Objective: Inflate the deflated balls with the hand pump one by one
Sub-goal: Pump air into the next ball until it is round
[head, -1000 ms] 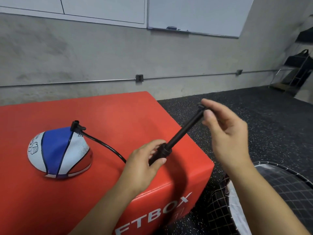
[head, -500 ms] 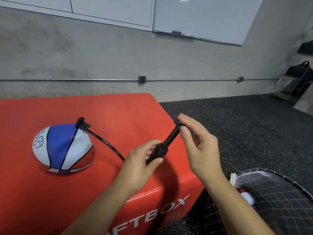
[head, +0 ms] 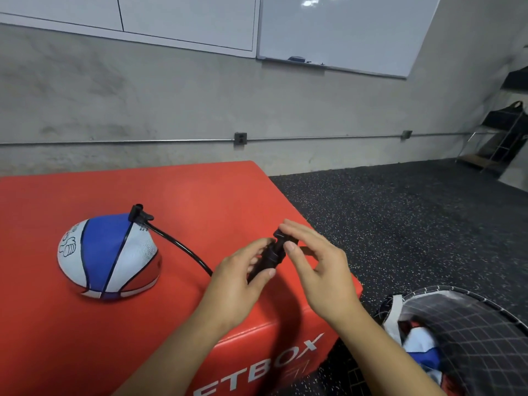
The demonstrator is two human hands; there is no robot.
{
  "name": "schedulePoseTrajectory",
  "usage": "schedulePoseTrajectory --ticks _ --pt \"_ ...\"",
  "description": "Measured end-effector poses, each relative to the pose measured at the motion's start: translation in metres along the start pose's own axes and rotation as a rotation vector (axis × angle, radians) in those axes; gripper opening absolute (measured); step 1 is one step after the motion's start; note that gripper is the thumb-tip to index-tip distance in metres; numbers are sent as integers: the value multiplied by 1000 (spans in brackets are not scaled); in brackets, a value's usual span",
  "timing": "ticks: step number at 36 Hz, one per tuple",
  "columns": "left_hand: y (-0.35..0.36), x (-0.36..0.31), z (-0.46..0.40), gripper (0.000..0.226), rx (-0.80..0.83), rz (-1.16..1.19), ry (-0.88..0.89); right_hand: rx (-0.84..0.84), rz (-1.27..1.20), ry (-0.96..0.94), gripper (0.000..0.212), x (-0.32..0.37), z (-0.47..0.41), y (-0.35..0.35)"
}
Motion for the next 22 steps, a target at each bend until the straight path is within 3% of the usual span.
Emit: schedulePoseTrajectory --ticks 11,22 --pt "15 2 3 56 52 -37 2 -328 -187 83 29 12 -31 -68" --pt "9 12 6 70 51 -4 -25 -263 -110 109 29 -6 -27 -35"
Point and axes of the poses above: each hand's wrist, its own z-axis away from the middle knuckle, its own y-axis out of the palm, x = y × z, the point moved 8 cm from there along -z, towards the middle knuckle, and after that the axes turned 9 degrees about -x, right-handed, at the moved point
